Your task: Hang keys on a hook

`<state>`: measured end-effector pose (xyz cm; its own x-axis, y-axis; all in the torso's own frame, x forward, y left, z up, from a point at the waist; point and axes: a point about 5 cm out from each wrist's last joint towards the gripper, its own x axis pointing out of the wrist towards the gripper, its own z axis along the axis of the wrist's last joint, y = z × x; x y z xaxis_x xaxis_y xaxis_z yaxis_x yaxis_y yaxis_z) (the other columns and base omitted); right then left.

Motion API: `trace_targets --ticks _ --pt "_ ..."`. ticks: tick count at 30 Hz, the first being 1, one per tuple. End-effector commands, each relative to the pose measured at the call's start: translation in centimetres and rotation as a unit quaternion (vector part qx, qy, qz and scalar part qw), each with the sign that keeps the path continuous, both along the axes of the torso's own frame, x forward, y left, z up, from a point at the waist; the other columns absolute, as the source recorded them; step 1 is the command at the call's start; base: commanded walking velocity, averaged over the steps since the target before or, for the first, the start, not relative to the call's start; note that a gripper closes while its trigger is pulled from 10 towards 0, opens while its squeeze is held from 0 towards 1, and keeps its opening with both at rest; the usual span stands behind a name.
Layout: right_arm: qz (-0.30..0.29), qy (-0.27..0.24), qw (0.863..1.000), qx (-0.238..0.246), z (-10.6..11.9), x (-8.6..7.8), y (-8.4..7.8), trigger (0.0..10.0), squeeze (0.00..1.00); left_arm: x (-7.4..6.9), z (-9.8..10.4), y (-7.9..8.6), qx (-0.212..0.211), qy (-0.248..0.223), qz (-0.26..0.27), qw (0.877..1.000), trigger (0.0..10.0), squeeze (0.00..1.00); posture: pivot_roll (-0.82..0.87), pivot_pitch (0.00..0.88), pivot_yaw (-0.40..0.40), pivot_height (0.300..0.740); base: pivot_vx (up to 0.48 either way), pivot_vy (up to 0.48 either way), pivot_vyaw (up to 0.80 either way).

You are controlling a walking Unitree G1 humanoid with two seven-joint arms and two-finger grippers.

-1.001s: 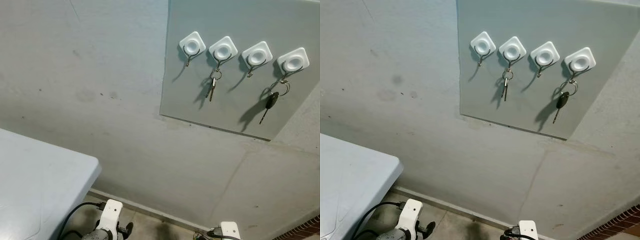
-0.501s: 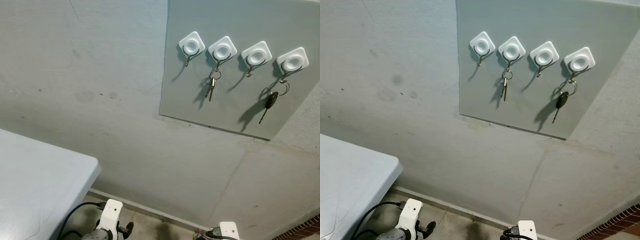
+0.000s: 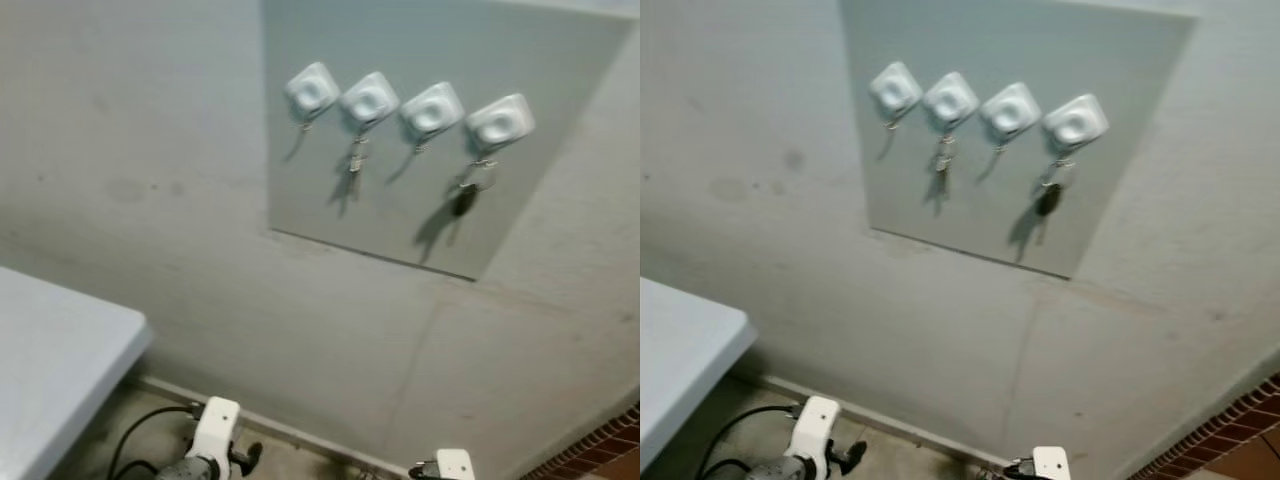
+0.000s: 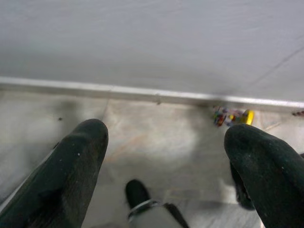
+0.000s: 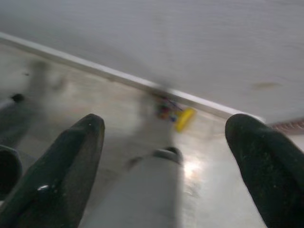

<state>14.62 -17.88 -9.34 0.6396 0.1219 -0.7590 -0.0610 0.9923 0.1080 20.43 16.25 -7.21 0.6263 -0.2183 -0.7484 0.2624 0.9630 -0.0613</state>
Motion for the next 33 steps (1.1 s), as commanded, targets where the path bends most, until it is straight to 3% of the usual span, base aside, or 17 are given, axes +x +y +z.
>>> trace_targets --ticks 1,19,33 --pt "-0.003 0.003 1.0 -0.008 0.01 -0.13 -0.64 10.0 0.0 0.25 0.1 -0.63 -0.002 -0.003 -0.009 1.0 10.0 0.0 0.0 0.0 -0.026 0.74 0.0 -0.349 0.0" --pt "0.029 0.005 0.999 -0.036 -0.03 -0.33 -0.86 10.0 0.0 -0.06 -0.11 -0.25 0.007 0.004 0.005 1.0 10.0 0.0 0.01 0.0 -0.031 0.74 0.0 -0.019 0.0" --pt "0.035 0.009 0.998 -0.043 -0.14 -0.56 -0.77 10.0 0.0 -0.47 -0.32 -0.1 0.011 0.009 0.004 1.0 10.0 0.0 0.01 0.0 -0.029 0.74 0.0 0.0 0.78"
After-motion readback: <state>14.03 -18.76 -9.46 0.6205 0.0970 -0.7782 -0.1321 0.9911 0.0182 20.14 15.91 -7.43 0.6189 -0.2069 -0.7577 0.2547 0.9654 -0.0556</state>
